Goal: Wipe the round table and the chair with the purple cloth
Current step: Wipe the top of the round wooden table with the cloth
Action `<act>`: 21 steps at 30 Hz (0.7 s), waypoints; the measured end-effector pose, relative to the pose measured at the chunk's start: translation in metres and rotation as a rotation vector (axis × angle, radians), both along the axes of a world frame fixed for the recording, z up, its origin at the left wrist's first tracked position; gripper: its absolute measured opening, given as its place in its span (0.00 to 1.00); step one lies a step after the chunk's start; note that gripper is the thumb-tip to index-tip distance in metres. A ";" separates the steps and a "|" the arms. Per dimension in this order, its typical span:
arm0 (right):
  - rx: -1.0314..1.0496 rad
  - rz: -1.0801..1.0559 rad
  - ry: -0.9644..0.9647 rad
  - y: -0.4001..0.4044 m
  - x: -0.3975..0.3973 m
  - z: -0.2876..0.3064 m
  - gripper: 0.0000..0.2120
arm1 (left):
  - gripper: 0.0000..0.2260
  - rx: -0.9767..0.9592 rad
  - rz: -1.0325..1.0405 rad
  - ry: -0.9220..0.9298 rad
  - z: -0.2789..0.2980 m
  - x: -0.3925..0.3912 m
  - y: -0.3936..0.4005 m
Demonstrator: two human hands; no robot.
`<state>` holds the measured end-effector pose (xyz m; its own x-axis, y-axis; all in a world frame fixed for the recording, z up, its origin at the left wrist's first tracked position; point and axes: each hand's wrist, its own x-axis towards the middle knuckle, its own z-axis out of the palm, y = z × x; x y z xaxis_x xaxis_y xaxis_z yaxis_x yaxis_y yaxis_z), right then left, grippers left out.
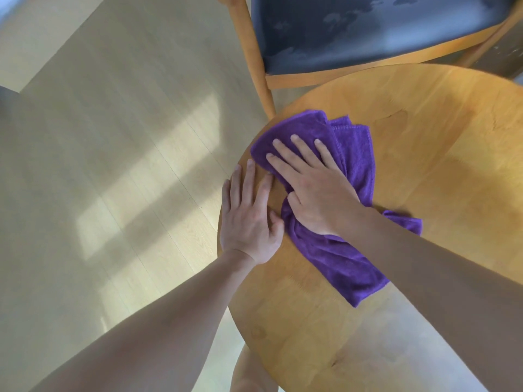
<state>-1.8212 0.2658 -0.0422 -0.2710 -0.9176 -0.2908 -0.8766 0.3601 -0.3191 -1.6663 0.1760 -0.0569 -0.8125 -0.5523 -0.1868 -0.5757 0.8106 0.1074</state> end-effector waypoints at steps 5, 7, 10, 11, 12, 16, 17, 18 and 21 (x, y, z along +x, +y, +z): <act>-0.014 -0.031 -0.085 0.030 -0.014 0.004 0.38 | 0.34 0.017 0.008 0.011 0.001 -0.001 -0.001; -0.014 -0.122 -0.076 0.031 -0.022 0.004 0.38 | 0.35 0.012 0.008 0.004 0.001 -0.001 -0.001; 0.009 -0.250 -0.017 0.010 -0.027 0.003 0.35 | 0.35 -0.002 0.002 -0.002 -0.001 -0.001 -0.001; 0.013 -0.279 0.005 -0.001 -0.027 0.002 0.34 | 0.34 -0.006 0.003 -0.001 -0.002 -0.001 -0.002; 0.017 -0.295 0.022 -0.013 -0.024 0.001 0.33 | 0.34 -0.008 0.004 -0.001 -0.002 -0.001 -0.002; -0.003 -0.210 0.033 -0.035 -0.013 -0.001 0.32 | 0.33 0.004 0.007 0.016 0.000 -0.001 -0.001; -0.015 -0.176 0.031 -0.035 -0.010 -0.001 0.33 | 0.33 0.010 0.009 0.020 0.000 -0.001 -0.001; -0.025 -0.146 0.024 -0.033 -0.008 0.000 0.34 | 0.33 0.012 0.011 0.019 0.001 -0.001 -0.001; -0.040 -0.078 -0.026 -0.021 0.002 0.002 0.38 | 0.33 0.014 0.011 0.011 0.001 -0.001 -0.002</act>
<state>-1.8191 0.2445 -0.0399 -0.3352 -0.9048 -0.2627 -0.8375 0.4139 -0.3568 -1.6672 0.1744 -0.0559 -0.8081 -0.5590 -0.1856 -0.5837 0.8023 0.1250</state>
